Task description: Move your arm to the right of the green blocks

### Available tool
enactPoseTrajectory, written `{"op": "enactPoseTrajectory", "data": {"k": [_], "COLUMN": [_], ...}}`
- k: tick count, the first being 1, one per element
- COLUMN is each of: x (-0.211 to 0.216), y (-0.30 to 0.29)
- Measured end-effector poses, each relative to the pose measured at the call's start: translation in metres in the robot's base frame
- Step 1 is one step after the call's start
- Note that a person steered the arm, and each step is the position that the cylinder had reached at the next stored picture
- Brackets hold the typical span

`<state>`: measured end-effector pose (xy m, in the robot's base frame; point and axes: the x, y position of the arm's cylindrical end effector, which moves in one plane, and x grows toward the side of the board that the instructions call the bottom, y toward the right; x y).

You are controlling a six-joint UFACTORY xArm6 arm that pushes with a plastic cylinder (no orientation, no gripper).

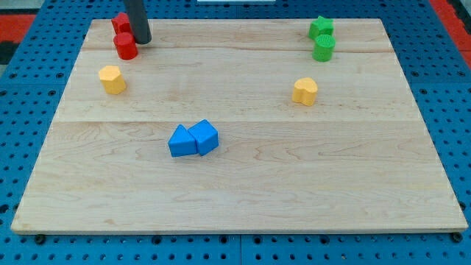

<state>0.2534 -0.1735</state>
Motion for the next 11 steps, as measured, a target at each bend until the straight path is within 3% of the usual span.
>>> {"op": "enactPoseTrajectory", "data": {"k": [2,3,5,7,8,10,11], "x": [0.015,0.015,0.052,0.058,0.044,-0.034,-0.045], "y": [-0.003,0.032,0.194,0.374,0.43,0.395,0.363]}}
